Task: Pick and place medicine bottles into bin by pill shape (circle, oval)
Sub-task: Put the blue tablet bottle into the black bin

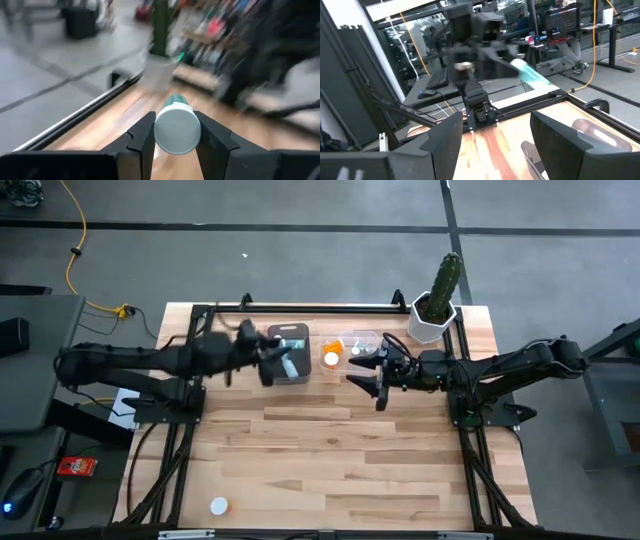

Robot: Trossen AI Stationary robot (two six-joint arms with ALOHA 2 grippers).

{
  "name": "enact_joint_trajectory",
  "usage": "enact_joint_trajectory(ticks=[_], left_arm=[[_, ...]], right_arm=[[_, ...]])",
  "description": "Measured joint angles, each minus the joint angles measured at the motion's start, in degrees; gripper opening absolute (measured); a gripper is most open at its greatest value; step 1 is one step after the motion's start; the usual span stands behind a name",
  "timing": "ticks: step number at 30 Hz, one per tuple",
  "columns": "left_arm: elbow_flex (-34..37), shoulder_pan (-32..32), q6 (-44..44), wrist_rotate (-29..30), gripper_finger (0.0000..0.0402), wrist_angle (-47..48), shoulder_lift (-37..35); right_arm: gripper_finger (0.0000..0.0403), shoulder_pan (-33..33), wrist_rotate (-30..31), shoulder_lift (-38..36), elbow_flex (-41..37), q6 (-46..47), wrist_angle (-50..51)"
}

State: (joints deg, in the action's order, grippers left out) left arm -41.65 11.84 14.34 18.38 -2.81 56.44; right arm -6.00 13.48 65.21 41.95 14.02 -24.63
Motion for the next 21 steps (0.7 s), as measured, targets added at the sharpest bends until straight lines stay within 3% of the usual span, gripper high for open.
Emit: enact_joint_trajectory(ticks=[4, 8, 13, 21], left_arm=[[-8.7, 8.7, -3.2, -4.4, 0.0104, 14.7, 7.7], [-14.6, 14.5, -7.5, -8.9, 0.0104, 22.0, 16.5], [-18.3, 17.3, -9.5, -11.9, 0.0104, 24.8, 25.9], [-19.8, 17.8, -12.0, -8.7, 0.0104, 32.4, 35.1]], right_arm=[[0.0226, 0.0, 0.0, 0.0, 0.0, 0.0, 0.0], [0.0226, 0.0, 0.0, 0.0, 0.0, 0.0, 0.0], [0.0226, 0.0, 0.0, 0.0, 0.0, 0.0, 0.0], [0.0226, 0.0, 0.1, 0.0, 0.0, 0.0, 0.0]])
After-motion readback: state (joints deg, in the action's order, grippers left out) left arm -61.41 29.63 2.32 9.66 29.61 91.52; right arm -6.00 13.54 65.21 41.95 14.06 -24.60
